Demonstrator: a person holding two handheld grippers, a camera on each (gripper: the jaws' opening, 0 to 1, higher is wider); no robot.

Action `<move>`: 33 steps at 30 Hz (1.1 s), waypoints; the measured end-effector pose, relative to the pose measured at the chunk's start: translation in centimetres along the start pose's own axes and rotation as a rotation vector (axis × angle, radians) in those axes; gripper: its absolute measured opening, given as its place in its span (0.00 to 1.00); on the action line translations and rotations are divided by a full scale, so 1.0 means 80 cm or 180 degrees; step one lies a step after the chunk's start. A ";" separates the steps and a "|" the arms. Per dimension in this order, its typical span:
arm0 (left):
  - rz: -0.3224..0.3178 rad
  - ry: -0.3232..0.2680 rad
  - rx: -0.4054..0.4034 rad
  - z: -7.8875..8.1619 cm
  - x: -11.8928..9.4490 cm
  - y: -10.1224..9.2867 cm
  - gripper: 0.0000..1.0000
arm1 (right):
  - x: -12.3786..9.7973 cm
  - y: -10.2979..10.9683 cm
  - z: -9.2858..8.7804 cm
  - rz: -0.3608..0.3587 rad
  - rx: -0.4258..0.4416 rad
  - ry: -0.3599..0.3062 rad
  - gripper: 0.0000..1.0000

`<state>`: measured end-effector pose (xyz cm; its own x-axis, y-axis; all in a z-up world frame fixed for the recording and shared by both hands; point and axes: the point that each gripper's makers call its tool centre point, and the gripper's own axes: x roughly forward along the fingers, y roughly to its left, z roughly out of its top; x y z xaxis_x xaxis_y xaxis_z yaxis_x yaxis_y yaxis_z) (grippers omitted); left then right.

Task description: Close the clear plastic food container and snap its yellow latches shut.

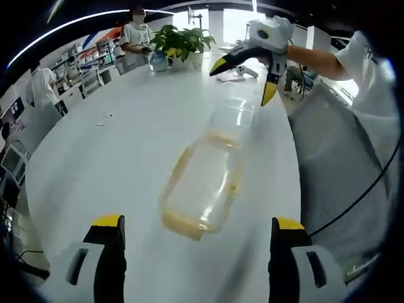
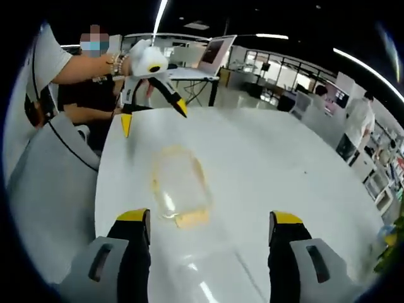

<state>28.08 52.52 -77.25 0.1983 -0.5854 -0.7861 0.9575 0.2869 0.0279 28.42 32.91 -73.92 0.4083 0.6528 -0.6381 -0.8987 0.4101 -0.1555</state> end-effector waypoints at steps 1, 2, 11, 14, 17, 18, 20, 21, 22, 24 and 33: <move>-0.0009 0.0029 0.0040 -0.001 0.001 0.002 0.92 | 0.004 0.002 -0.001 0.0055 -0.0044 0.0042 0.74; -0.0008 0.0137 0.0161 -0.006 0.003 0.008 0.90 | 0.007 0.004 -0.002 0.0085 -0.0081 0.0075 0.73; -0.0223 0.0387 0.0360 -0.015 0.025 0.014 0.79 | 0.044 0.020 -0.010 0.0457 -0.0277 0.0320 0.72; -0.0328 0.0454 0.0325 -0.019 0.032 0.012 0.72 | 0.054 0.028 -0.016 0.0598 -0.0276 0.0409 0.71; -0.0372 0.0501 0.0306 -0.022 0.038 0.015 0.70 | 0.063 0.030 -0.023 0.0679 -0.0293 0.0502 0.70; -0.0373 0.0505 0.0308 -0.023 0.039 0.017 0.70 | 0.066 0.031 -0.025 0.0704 -0.0292 0.0522 0.69; -0.0402 0.0526 0.0303 -0.025 0.041 0.019 0.68 | 0.070 0.032 -0.026 0.0740 -0.0306 0.0520 0.66; -0.0416 0.0532 0.0305 -0.026 0.041 0.018 0.67 | 0.071 0.032 -0.027 0.0752 -0.0312 0.0523 0.65; -0.0454 0.0556 0.0318 -0.028 0.042 0.017 0.66 | 0.073 0.032 -0.028 0.0766 -0.0316 0.0526 0.63; -0.0495 0.0592 0.0321 -0.031 0.043 0.017 0.63 | 0.077 0.035 -0.030 0.0821 -0.0316 0.0544 0.64; -0.0571 0.0592 0.0437 -0.031 0.052 0.021 0.58 | 0.096 0.038 -0.050 0.0995 -0.0517 0.0760 0.58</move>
<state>30.02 52.46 -82.01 -0.0063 -0.4648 -0.8854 0.9957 0.0787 -0.0484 28.20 36.60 -82.32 0.0806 0.5562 -0.8271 -0.9947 0.0976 -0.0313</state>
